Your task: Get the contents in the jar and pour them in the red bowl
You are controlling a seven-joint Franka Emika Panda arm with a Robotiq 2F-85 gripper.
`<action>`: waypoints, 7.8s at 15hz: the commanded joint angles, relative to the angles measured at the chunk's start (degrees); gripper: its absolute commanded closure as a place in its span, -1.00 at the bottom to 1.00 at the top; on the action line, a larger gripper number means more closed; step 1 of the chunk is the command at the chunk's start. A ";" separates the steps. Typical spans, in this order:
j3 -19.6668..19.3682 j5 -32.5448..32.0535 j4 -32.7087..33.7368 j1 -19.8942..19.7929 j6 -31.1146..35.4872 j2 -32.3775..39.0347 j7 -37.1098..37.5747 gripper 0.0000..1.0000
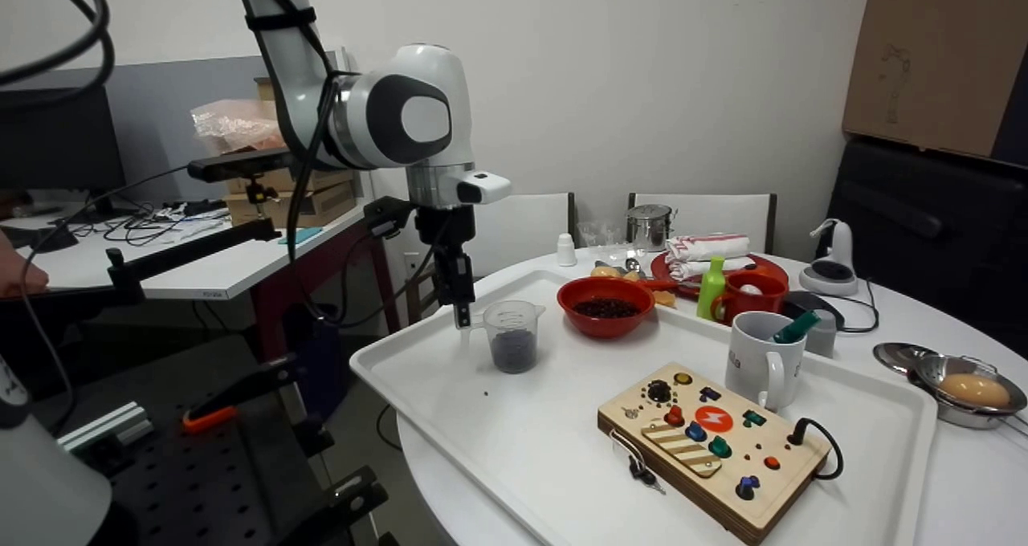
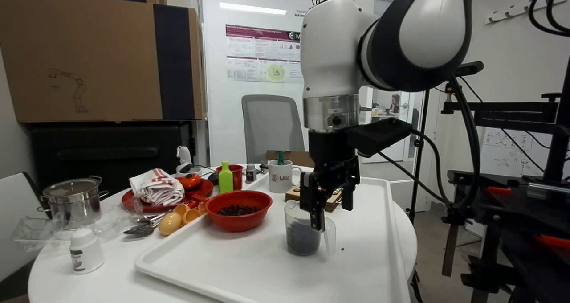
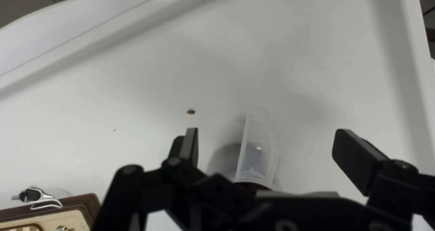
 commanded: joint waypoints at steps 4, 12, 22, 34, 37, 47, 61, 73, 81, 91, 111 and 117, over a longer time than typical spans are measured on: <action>-0.95 2.27 3.95 0.83 0.61 5.25 -1.50 -1.00; -0.64 5.52 5.96 -0.50 -0.04 6.77 -1.93 -1.00; -0.97 7.13 6.73 -0.80 -1.12 6.38 -1.94 -1.00; -0.89 7.27 6.31 -0.87 -3.81 5.88 -1.68 0.28; -0.92 7.05 6.31 -0.74 -4.55 5.77 -1.62 0.72; -1.11 6.39 5.65 -0.32 -4.11 4.42 -2.32 0.87; -6.14 -3.77 7.75 1.52 -10.64 -4.93 -6.77 0.87; -3.54 -14.79 19.26 -2.53 -19.00 -5.11 -14.13 0.46; -2.92 -16.24 21.22 -5.23 -23.42 -3.46 -23.95 0.87; -3.36 -33.43 30.98 -6.61 -34.93 1.48 -37.44 0.87; 4.74 -59.60 32.15 -6.89 -48.32 4.42 -47.68 0.87; 6.78 -65.92 34.29 -5.95 -53.01 9.16 -52.63 0.87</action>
